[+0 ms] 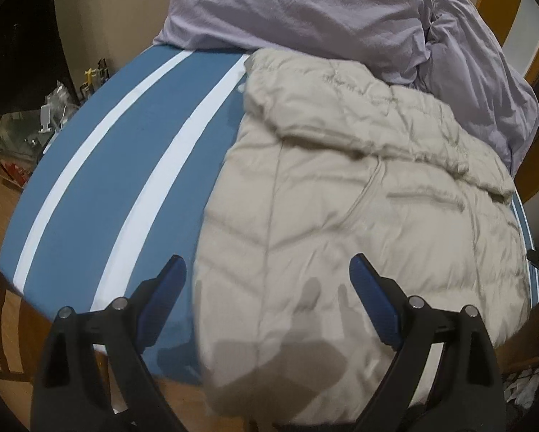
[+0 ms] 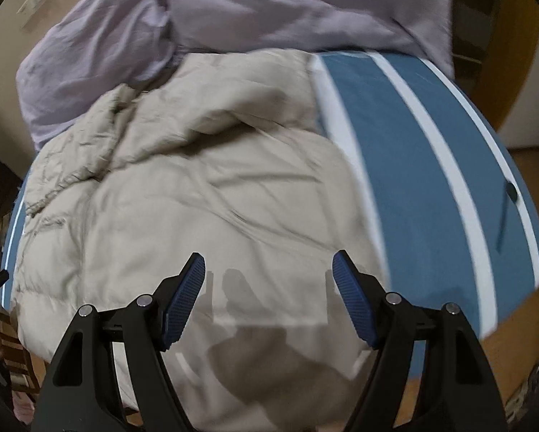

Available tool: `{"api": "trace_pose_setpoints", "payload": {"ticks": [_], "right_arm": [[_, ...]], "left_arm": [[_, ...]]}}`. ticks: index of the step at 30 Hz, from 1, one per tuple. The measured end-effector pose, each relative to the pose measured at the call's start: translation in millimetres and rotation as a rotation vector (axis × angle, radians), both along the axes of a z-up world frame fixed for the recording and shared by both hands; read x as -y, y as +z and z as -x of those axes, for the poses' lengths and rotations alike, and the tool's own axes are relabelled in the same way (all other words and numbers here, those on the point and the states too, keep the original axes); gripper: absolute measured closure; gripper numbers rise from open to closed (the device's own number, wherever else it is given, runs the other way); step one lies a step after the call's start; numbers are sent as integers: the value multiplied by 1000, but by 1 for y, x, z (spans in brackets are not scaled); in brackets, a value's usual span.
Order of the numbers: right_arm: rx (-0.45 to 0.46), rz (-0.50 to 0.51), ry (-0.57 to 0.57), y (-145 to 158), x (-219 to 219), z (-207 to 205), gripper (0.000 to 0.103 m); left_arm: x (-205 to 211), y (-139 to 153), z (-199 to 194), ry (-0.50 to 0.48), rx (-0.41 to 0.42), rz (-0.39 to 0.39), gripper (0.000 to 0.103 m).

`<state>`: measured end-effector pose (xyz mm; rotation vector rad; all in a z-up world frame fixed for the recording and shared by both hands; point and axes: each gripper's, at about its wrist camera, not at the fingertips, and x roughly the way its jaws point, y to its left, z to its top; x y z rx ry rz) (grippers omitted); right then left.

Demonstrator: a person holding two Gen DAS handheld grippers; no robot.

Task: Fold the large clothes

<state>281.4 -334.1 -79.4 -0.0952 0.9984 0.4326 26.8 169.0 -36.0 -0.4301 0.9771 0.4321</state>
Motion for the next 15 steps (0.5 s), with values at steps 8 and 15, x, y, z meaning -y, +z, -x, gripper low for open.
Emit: {"api": "trace_pose_setpoints", "payload": {"ticks": [8,15], "right_arm": [[-84,-14,-60,-23,39,8,28],[-120,-43,-66,-33,48,12,28]], "left_arm": [[0,-22,29,19,-28,47,14],[4,-35,36,33,-31,98,19]]}}
